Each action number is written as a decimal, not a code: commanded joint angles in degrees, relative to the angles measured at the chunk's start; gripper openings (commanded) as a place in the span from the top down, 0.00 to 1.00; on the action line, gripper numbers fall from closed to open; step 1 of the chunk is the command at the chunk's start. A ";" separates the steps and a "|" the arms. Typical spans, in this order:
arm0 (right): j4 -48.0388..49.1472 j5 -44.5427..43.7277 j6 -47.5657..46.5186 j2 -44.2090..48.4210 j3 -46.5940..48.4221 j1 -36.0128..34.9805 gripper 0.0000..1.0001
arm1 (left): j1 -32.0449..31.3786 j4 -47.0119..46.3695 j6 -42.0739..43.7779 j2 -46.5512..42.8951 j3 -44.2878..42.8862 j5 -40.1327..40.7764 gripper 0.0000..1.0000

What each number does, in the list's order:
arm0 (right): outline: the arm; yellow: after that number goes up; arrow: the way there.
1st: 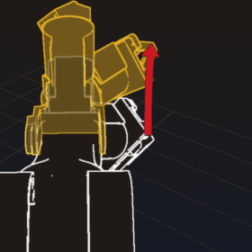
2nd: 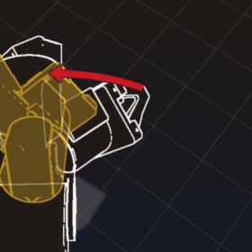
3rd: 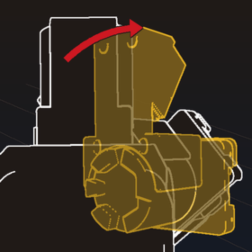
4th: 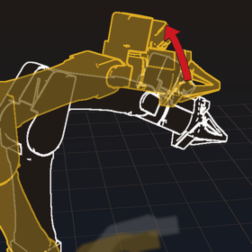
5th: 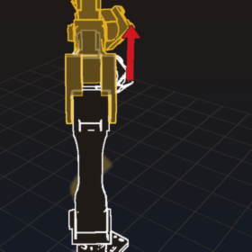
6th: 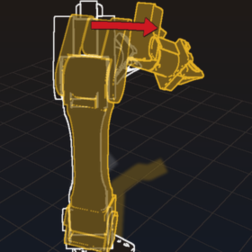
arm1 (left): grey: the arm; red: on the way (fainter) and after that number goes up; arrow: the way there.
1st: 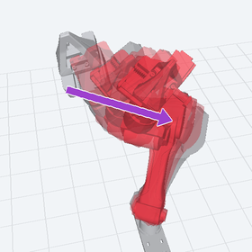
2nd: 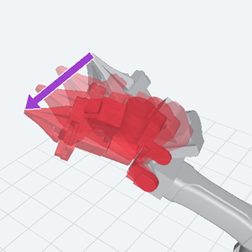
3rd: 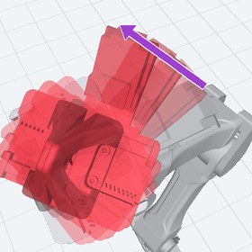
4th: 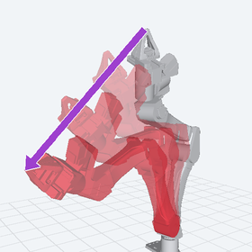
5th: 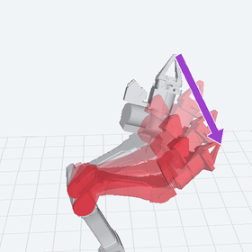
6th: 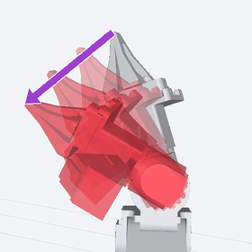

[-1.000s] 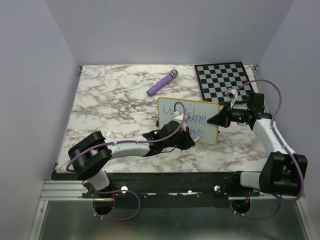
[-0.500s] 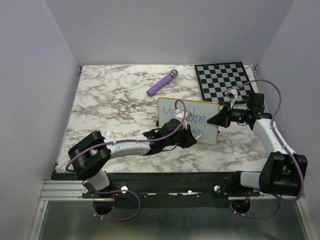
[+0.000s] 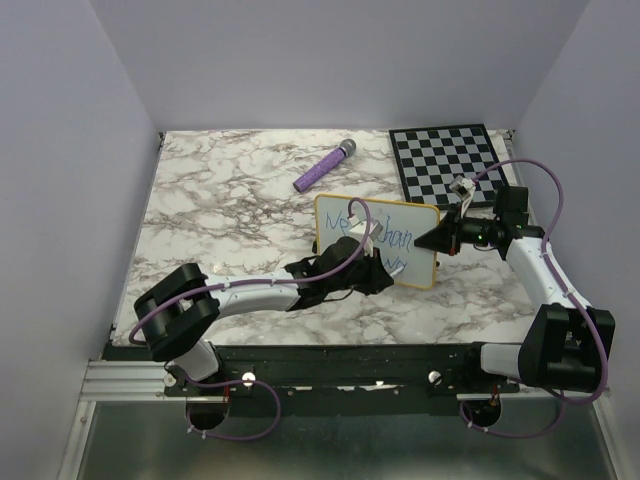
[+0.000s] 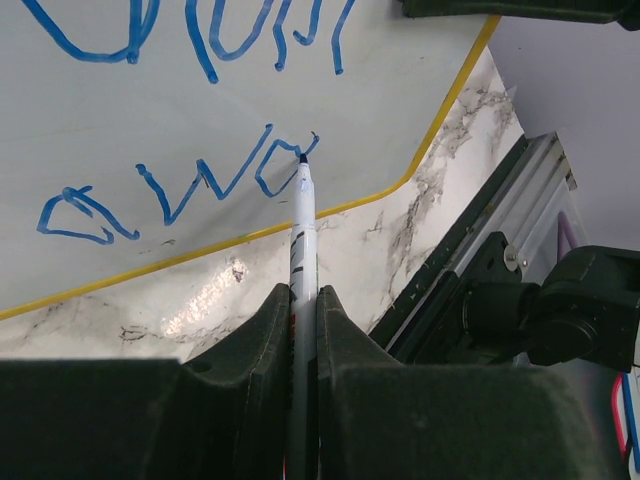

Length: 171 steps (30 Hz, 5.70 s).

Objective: Write a sentence on the whiteboard

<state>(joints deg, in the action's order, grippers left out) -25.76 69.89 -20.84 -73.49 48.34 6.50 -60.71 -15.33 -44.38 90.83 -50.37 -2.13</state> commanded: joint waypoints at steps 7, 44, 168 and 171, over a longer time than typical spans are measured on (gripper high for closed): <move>0.62 3.33 0.19 1.16 -0.17 0.09 0.99 | 0.41 -0.58 0.52 -1.18 -0.96 1.34 1.00; 0.62 3.32 0.19 1.25 -0.17 0.09 0.99 | 0.50 -3.20 -0.71 -0.37 -0.09 -5.95 1.00; 0.53 3.24 0.10 1.42 -0.08 0.09 0.99 | 1.21 -0.40 0.61 3.13 -4.48 -4.81 1.00; 0.45 3.24 0.10 1.42 -0.08 0.09 0.99 | 1.21 -0.14 0.52 3.13 -3.86 -4.99 1.00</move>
<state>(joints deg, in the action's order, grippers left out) -25.74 69.89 -20.97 -73.49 48.34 6.50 -59.59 -16.19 -44.18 93.14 -53.49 -6.94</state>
